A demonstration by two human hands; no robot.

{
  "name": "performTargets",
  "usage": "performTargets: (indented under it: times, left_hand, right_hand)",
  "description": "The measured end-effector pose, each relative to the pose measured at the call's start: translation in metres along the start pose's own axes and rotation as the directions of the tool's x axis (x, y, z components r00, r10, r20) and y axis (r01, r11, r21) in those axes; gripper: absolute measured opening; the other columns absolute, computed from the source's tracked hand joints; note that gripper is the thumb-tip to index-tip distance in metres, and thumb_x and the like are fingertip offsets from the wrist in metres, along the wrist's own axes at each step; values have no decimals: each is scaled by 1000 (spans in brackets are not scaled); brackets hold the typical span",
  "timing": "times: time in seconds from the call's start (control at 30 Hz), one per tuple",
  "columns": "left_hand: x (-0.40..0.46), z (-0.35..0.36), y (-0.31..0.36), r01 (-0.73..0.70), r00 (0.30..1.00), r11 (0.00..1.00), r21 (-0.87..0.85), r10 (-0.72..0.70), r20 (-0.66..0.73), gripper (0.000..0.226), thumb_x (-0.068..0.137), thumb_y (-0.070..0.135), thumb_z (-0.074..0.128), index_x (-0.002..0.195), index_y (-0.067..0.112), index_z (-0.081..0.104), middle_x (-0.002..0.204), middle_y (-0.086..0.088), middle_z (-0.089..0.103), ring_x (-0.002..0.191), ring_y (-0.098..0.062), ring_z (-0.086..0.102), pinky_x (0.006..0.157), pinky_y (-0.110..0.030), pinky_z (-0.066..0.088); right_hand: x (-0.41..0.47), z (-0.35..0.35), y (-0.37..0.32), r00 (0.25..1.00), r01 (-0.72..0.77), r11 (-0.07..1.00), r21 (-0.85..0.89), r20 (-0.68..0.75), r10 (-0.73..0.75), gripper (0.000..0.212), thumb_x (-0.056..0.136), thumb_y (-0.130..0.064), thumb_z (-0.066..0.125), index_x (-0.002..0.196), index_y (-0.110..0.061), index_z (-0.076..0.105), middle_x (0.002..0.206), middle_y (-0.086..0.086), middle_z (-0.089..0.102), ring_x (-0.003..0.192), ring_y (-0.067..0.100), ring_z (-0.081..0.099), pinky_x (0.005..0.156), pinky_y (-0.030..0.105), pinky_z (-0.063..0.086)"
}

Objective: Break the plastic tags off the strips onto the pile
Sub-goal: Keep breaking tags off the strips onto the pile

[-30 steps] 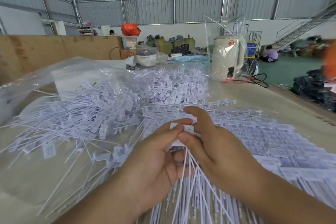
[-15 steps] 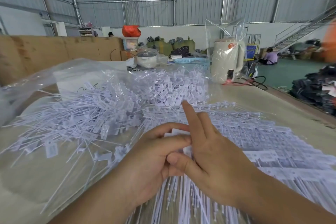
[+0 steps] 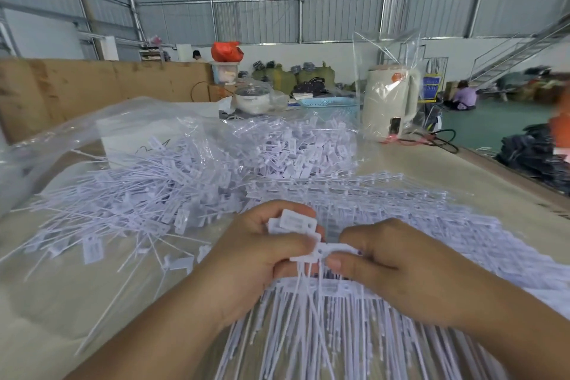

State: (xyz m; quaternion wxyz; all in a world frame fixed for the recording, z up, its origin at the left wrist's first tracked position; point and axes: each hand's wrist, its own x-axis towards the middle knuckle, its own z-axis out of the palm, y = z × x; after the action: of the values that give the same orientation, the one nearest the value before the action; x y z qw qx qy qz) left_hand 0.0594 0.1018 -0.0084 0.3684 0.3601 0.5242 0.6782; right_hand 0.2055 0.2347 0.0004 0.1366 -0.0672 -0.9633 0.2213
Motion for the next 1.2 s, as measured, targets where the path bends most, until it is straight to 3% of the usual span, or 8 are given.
performTargets:
  times: [0.1, 0.23, 0.4, 0.6, 0.8, 0.93, 1.07, 1.2]
  left_hand:
    - [-1, 4, -1, -23, 999, 999, 27, 23, -26, 29, 55, 15, 81, 82, 23, 77, 91, -14, 75, 72, -21, 71, 57, -29, 55]
    - [1, 8, 1, -105, 988, 992, -74, 96, -125, 29, 52, 19, 79, 80, 25, 77, 91, -12, 76, 71, -19, 71, 63, -30, 49]
    - [-4, 18, -7, -103, 980, 968, -227, 60, -188, 26, 60, 1, 71, 83, 12, 75, 88, -20, 74, 73, -28, 73, 48, -25, 55]
    - [-2, 24, -8, -128, 974, 977, -171, 91, -207, 25, 55, 14, 75, 80, 19, 76, 79, -12, 70, 63, -20, 61, 47, -21, 45]
    - [-2, 19, -7, -73, 992, 965, -251, 45, -114, 33, 57, 20, 79, 89, 10, 75, 89, -17, 70, 74, -26, 62, 57, -24, 50]
    - [0, 14, -7, -35, 996, 976, -215, 18, -84, 41, 52, 1, 79, 93, 5, 74, 93, -23, 69, 79, -30, 62, 67, -31, 49]
    - [2, 5, -1, -31, 994, 982, -188, 11, -110, 41, 48, 1, 80, 87, 10, 76, 97, -27, 71, 82, -34, 68, 72, -40, 57]
    - [2, 3, 0, -28, 985, 991, -130, 5, -173, 42, 48, 3, 81, 89, 9, 75, 98, -27, 71, 89, -37, 60, 85, -49, 40]
  right_hand:
    - [1, 2, -5, 1000, 18, 999, 41, -19, -17, 27, 96, -46, 50, 69, -45, 50, 56, -11, 49, 46, 8, 41, 47, 22, 30]
    - [2, 11, -12, 976, -46, 999, -28, -214, 38, 35, 94, -49, 47, 65, -29, 45, 58, -16, 51, 47, 9, 43, 48, 27, 33]
    - [7, -3, -13, 781, -34, 972, 231, -601, 170, 45, 90, -47, 48, 58, -19, 36, 46, -10, 40, 39, 7, 34, 40, 16, 29]
    - [-1, 8, -13, 984, 39, 989, 141, -179, -14, 28, 84, -62, 39, 99, -39, 44, 51, -15, 51, 37, 6, 39, 39, 17, 26]
    - [8, 18, -11, 981, 59, 998, -36, -183, -64, 57, 84, -69, 25, 130, -36, 24, 69, -17, 57, 58, -2, 52, 50, 18, 32]
    - [10, 24, -11, 985, 54, 997, -51, -161, -62, 62, 87, -67, 26, 140, -37, 13, 83, -16, 60, 66, -1, 56, 56, 21, 41]
    - [7, 20, -9, 987, 82, 996, 45, -141, -75, 58, 85, -74, 35, 131, -40, 32, 81, -19, 64, 66, 0, 60, 56, 24, 45]
    - [2, 8, -5, 990, 13, 1000, 28, -144, -9, 23, 87, -62, 49, 78, -41, 53, 54, -13, 52, 44, 7, 46, 46, 21, 29]
